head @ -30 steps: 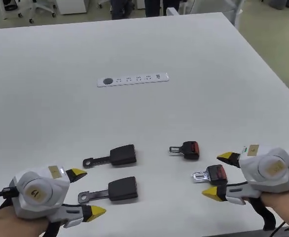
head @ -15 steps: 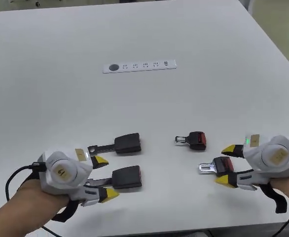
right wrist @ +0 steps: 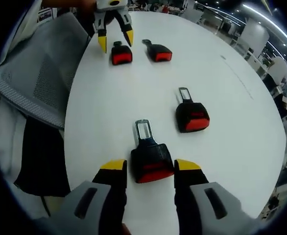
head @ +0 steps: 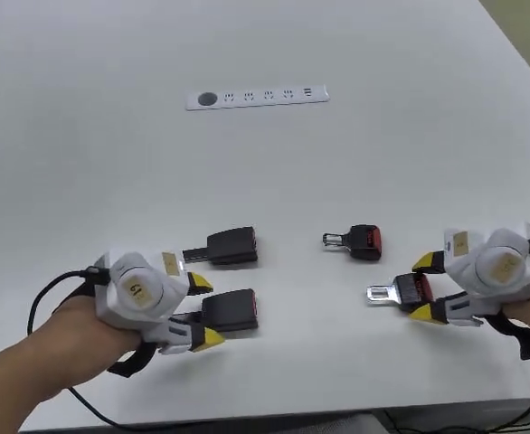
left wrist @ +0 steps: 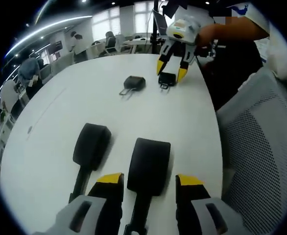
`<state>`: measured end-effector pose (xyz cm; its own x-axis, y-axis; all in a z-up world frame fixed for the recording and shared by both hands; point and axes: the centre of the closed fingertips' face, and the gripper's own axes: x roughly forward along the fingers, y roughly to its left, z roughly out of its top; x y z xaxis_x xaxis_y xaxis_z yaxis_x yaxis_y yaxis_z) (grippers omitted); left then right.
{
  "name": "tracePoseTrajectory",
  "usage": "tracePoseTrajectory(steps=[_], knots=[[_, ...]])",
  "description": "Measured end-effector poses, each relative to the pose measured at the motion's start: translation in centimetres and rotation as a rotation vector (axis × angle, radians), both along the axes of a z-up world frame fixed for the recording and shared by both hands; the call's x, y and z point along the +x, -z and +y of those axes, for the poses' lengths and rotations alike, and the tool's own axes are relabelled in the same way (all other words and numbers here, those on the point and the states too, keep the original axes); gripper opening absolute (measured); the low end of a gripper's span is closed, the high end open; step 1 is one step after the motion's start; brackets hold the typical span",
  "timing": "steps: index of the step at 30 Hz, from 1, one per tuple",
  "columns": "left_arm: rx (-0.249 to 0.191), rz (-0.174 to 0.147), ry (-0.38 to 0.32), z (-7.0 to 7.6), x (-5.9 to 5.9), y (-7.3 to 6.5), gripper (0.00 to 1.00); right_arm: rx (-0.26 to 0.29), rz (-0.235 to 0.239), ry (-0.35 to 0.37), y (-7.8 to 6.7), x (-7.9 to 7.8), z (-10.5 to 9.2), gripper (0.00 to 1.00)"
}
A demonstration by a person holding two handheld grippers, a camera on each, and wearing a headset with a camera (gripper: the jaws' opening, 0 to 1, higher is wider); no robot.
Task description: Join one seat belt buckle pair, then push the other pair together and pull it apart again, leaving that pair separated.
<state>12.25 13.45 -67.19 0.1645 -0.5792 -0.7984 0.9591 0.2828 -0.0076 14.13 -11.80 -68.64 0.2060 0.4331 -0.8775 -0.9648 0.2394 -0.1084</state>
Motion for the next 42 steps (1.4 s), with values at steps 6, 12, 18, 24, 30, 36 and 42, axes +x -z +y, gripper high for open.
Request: tracePoseTrajectory(steps=[6,12,18,24,30,36,42], knots=[[0.030,0.009,0.042,0.1,0.3,1.5,0.39,0.005,0.040,-0.020,0.5,0.3,-0.4,0.34],[0.060,0.010,0.065,0.2,0.6,1.7,0.35,0.003,0.070,-0.058,1.0,0.2,-0.4,0.35],[0.067,-0.010,0.102,0.2,0.5,1.7,0.33,0.014,0.098,-0.069,0.8,0.2,-0.3,0.34],[0.064,-0.021,0.127,0.2,0.4,1.7,0.32,0.011,0.111,-0.098,0.9,0.1,-0.1,0.34],[0.070,-0.025,0.126,0.2,0.3,1.8,0.32,0.008,0.109,-0.089,1.0,0.2,-0.1,0.34],[0.073,-0.020,0.124,0.1,0.3,1.8,0.32,0.011,0.108,-0.076,0.9,0.2,-0.1,0.34],[0.070,-0.020,0.110,0.2,0.4,1.8,0.32,0.004,0.113,-0.043,0.9,0.3,-0.1,0.34]])
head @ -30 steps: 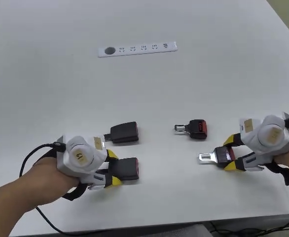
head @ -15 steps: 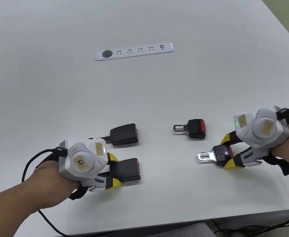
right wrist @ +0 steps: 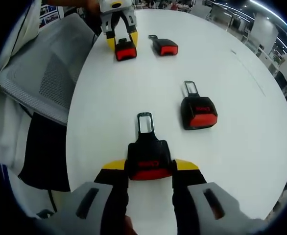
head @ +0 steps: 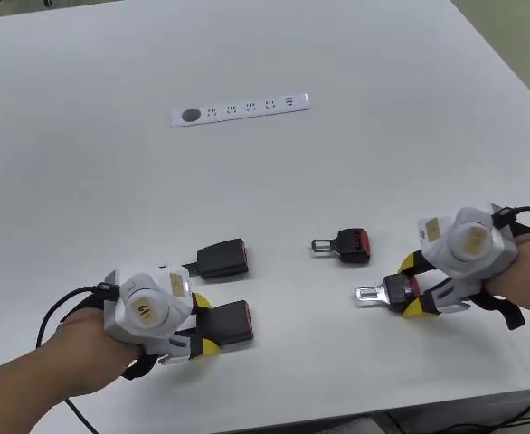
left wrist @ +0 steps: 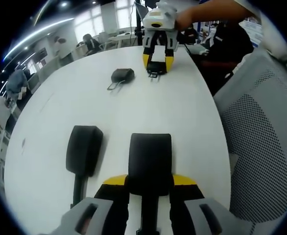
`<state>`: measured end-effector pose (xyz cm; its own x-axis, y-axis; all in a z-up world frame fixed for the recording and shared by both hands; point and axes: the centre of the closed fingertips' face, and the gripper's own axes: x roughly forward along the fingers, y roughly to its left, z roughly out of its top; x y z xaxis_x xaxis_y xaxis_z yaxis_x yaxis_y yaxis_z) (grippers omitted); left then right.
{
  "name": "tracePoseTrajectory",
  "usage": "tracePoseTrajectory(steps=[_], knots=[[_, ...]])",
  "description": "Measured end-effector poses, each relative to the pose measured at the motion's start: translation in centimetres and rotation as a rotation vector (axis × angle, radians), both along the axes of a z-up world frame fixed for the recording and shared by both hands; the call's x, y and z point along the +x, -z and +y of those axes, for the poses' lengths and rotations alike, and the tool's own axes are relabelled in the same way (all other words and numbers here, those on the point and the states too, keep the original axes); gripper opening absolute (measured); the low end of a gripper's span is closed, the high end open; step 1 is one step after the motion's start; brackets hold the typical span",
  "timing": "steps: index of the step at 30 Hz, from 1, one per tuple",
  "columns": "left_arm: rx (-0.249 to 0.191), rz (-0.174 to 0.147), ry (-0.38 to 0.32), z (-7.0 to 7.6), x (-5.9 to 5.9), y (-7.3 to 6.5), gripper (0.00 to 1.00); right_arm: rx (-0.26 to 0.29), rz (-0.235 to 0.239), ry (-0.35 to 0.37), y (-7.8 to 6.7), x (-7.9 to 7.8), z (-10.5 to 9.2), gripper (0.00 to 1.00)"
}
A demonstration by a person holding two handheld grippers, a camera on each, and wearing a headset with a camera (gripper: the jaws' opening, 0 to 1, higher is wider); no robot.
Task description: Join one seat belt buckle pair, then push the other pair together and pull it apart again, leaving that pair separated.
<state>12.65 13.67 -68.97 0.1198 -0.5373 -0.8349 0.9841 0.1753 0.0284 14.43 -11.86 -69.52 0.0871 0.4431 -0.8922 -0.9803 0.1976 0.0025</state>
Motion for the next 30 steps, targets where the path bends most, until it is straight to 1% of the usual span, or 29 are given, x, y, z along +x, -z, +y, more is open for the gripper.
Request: tracePoseTrajectory(steps=[6,8,9,10,13,19,21,23,30], knots=[[-0.001,-0.002,-0.013,0.0,0.0,-0.1,0.32,-0.006,-0.008,0.004,-0.2,-0.1,0.4,0.33],[0.001,0.002,-0.005,0.0,0.0,-0.1,0.32,-0.010,-0.013,0.011,-0.2,0.0,0.7,0.33],[0.005,0.002,0.002,0.0,0.0,-0.1,0.32,-0.011,-0.023,0.013,-0.2,0.1,0.9,0.33],[0.009,0.004,0.004,-0.1,-0.1,-0.2,0.32,-0.011,-0.034,0.018,-0.3,0.0,1.4,0.33],[0.014,0.004,0.002,0.0,-0.1,-0.2,0.32,0.002,-0.042,0.012,-0.3,-0.1,2.6,0.33],[0.014,0.004,-0.007,0.1,-0.1,0.0,0.32,0.035,-0.050,-0.002,-0.4,-1.1,5.7,0.33],[0.016,0.005,-0.005,0.1,-0.1,0.0,0.32,0.043,-0.049,0.001,-0.3,-1.0,6.1,0.33],[0.021,0.005,0.006,0.2,0.0,0.1,0.32,0.064,-0.045,0.007,-0.3,-1.1,7.2,0.33],[0.016,0.005,0.016,0.1,0.0,0.1,0.32,0.096,-0.052,0.012,-0.2,-1.2,10.3,0.33]])
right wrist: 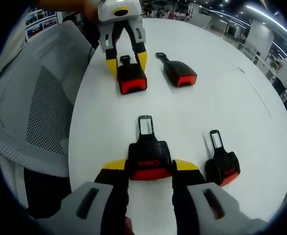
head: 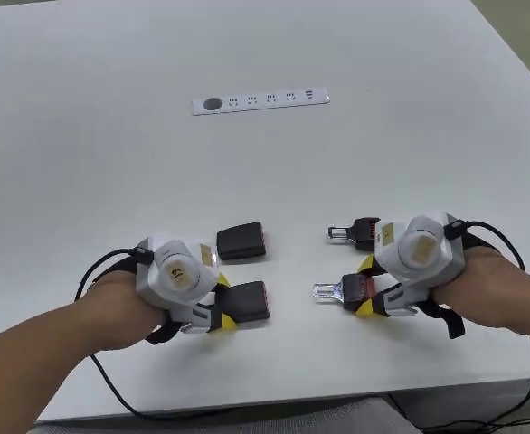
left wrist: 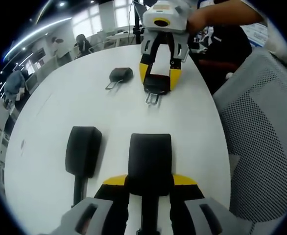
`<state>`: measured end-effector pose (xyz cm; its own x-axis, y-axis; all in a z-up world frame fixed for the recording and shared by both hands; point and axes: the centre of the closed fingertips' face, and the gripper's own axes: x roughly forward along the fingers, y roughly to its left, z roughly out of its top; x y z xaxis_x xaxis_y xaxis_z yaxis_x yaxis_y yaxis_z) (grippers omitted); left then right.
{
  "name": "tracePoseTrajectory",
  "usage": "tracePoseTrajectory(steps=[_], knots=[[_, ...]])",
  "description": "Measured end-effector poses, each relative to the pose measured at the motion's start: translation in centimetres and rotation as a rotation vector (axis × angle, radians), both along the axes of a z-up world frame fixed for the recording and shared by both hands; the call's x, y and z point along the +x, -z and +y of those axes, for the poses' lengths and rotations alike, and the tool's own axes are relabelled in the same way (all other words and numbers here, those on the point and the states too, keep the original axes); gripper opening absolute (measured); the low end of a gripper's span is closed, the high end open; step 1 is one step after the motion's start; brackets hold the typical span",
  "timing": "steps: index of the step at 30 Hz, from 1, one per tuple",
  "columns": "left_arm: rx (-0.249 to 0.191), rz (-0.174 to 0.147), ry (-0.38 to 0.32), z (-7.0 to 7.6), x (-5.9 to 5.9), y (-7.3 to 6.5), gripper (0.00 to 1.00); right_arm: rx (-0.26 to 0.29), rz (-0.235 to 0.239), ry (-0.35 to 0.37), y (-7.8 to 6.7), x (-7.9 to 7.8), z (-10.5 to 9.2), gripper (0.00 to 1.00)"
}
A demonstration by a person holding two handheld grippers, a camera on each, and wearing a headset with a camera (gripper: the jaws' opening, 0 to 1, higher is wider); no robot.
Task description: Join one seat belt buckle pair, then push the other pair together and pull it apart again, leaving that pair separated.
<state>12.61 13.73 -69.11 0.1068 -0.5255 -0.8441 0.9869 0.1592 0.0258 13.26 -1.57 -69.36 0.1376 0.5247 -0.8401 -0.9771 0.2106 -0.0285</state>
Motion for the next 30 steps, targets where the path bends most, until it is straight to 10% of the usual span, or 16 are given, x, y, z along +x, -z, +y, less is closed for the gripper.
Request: tracePoseTrajectory(steps=[18,30], knots=[[0.007,0.006,0.011,-0.1,0.0,0.2,0.32,0.048,0.004,-0.039,0.0,-0.5,5.6,0.33],[0.023,0.019,0.012,-0.3,-0.3,-0.1,0.32,0.023,-0.024,-0.056,-0.1,-0.3,5.8,0.33]])
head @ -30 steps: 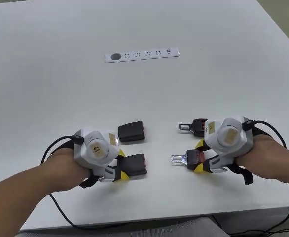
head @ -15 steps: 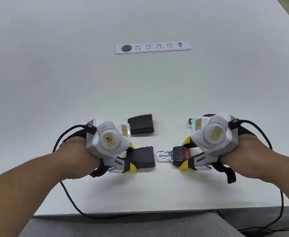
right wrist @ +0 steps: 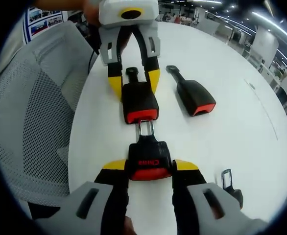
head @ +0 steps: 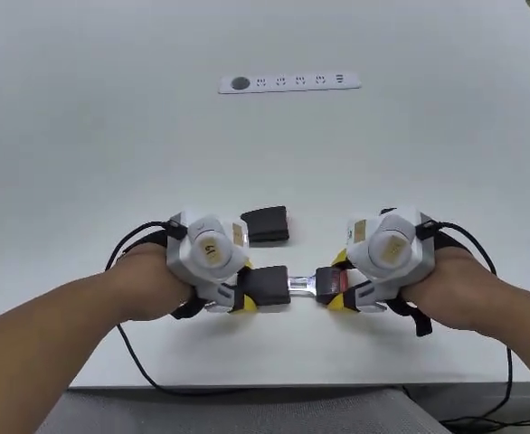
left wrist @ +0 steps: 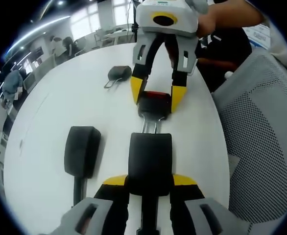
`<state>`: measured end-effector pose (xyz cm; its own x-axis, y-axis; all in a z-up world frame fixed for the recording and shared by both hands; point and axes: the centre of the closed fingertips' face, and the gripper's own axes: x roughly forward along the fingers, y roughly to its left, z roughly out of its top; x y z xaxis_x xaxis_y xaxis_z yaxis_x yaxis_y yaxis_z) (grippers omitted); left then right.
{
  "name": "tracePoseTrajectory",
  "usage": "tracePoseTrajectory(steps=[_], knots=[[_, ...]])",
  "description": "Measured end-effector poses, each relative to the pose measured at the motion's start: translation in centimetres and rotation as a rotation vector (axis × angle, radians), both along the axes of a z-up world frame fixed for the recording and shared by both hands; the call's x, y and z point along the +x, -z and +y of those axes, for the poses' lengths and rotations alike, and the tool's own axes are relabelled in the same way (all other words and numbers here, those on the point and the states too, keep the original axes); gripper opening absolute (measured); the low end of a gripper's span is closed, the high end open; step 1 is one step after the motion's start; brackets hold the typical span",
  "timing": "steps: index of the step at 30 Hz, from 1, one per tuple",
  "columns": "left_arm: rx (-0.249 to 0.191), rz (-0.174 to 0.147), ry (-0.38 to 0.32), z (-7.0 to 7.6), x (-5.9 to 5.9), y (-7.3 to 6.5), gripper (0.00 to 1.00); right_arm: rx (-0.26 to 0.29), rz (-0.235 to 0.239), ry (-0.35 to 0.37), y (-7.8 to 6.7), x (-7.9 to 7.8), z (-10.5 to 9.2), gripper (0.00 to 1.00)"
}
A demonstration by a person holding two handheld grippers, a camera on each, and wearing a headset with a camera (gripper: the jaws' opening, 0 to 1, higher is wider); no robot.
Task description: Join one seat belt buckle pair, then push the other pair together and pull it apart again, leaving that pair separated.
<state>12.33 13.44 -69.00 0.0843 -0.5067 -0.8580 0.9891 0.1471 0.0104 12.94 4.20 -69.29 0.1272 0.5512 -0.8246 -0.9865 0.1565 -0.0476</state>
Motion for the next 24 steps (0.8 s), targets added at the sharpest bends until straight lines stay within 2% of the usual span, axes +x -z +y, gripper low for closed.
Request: tracePoseTrajectory(steps=[5,13,17,21,24], knots=[[0.009,0.006,-0.001,0.1,0.1,0.1,0.32,-0.004,-0.007,-0.021,0.0,-0.2,0.2,0.33],[0.010,0.010,0.024,0.2,0.3,0.2,0.32,0.028,0.008,-0.026,0.0,-0.4,1.3,0.33],[0.008,0.012,0.038,0.2,0.2,0.2,0.32,0.041,0.013,-0.029,-0.1,-0.3,1.2,0.33],[0.010,0.011,0.050,0.2,0.2,0.2,0.32,0.039,0.020,-0.029,-0.1,-0.2,1.3,0.33],[0.011,0.009,0.060,0.2,0.2,0.2,0.32,0.017,0.011,-0.045,-0.2,-0.1,1.4,0.33]])
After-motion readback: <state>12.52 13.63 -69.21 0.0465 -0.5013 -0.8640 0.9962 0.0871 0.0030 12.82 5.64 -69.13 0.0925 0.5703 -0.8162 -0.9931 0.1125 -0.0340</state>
